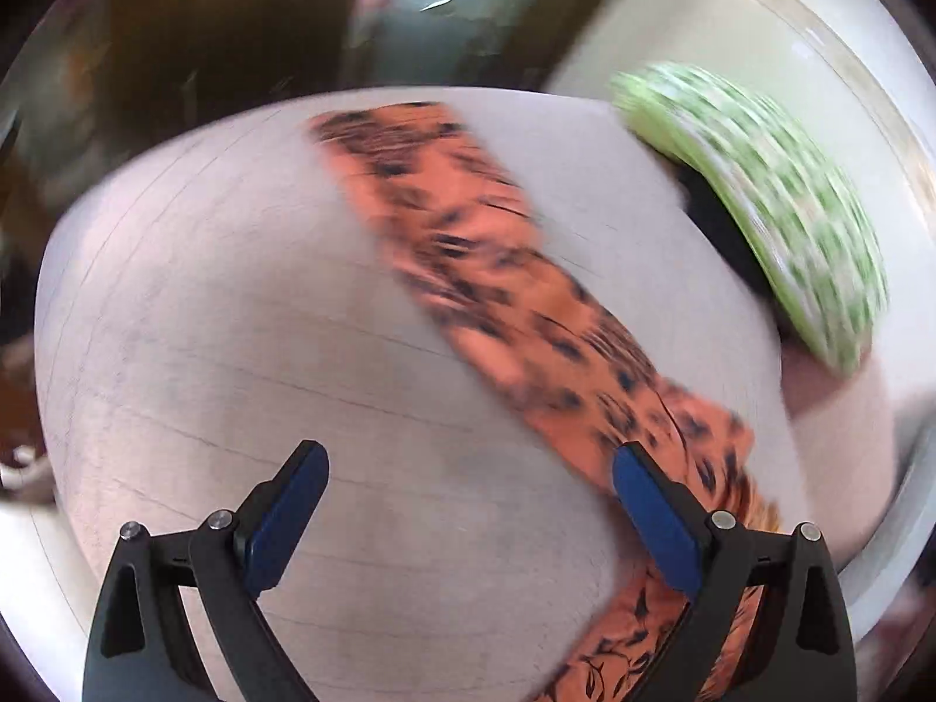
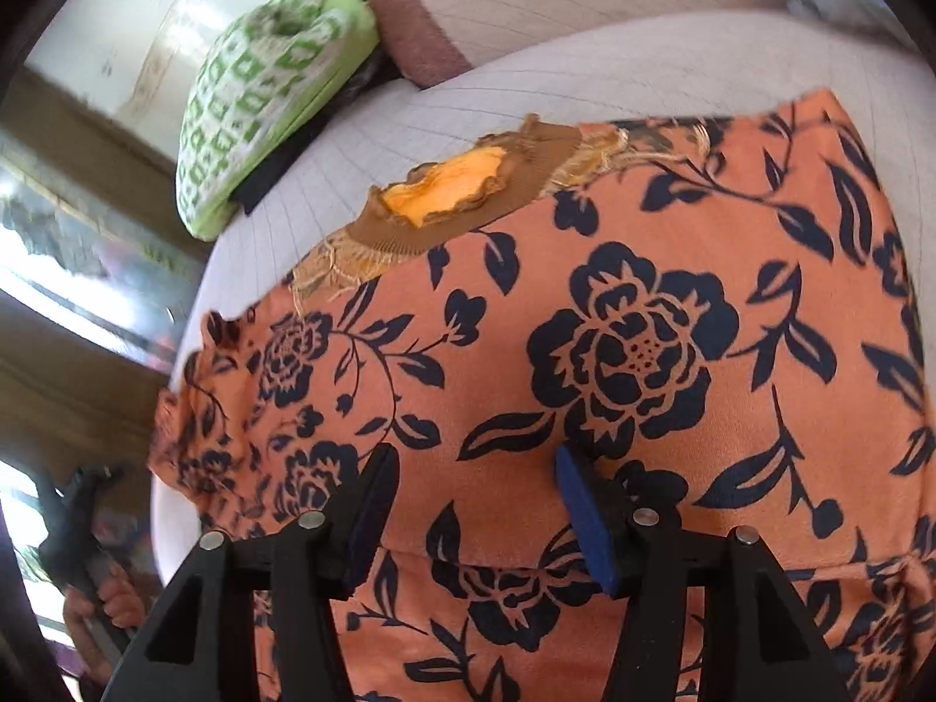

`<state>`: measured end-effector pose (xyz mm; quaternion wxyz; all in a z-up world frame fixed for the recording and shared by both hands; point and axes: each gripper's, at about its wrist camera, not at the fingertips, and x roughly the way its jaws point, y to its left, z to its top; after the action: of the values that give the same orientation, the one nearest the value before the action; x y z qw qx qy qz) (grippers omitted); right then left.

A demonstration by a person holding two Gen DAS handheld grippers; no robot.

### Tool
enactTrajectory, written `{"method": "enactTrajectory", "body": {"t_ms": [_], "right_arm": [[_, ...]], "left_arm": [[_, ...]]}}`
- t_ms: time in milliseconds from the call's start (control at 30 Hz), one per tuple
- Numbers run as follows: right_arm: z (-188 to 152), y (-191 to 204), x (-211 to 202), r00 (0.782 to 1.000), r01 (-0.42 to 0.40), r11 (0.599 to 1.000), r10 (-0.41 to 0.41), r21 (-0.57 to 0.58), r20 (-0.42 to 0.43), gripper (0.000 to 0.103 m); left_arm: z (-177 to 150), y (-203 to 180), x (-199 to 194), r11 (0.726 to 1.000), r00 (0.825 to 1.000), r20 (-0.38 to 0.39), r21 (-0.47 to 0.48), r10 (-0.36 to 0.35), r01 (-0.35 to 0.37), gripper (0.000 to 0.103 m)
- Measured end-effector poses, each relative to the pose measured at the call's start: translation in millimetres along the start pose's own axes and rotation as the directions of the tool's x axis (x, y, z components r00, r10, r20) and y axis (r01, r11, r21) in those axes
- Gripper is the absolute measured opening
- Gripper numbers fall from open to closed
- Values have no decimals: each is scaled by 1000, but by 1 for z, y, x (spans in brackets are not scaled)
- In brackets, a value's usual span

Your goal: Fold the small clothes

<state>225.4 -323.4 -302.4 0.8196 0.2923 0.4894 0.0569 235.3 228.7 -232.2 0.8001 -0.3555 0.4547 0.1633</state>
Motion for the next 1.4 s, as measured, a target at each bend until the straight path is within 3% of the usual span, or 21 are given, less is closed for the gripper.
{"method": "enactTrajectory", "body": {"t_ms": [167,233,367,433,567,633,700,800,933,1100,1300,1400], "right_arm": [[-3,9,1,1000,7,999,-6,-38,12,67],[-3,11,1,1000,17,998,-16,-56,12,68],[-2,11,1,1000,15,998,-15,-60,7,70],[-2,11,3,1000,10,998,-10,-57,5,73],[-2,15,5,1000,14,997,-14,-70,3,75],[-2,17,6,1000,18,997,-18,-80,4,76],[-2,17,6,1000,16,997,-16,-79,5,76],[-1,12,5,1000,-15,999,15,-40,9,76],[5,-8,-4,992,-121,989,117,88,42,75],[16,-44,-40,967,-188,955,139,229,215,75],[27,-91,-97,914,-289,883,140,371,380,75],[29,-109,-123,895,-316,859,131,401,425,75]], "left_arm": [[60,30,2,998,999,-6,-63,-33,32,98],[84,33,14,993,995,-45,-86,-84,80,98],[105,35,43,981,987,-99,-164,-126,109,93],[110,36,59,979,987,-117,-180,-114,91,63],[118,37,71,978,990,-62,-180,-123,110,55],[125,31,79,983,991,-54,-148,-119,110,24],[127,31,85,986,995,-52,-144,-87,78,9],[126,21,87,995,998,-26,-93,-51,48,6],[122,4,69,1000,999,31,-23,-14,14,5],[113,-46,25,990,995,94,136,-40,27,5],[79,-132,-38,936,980,123,335,-157,108,5],[41,-181,-73,879,969,109,452,-222,151,5]]}}
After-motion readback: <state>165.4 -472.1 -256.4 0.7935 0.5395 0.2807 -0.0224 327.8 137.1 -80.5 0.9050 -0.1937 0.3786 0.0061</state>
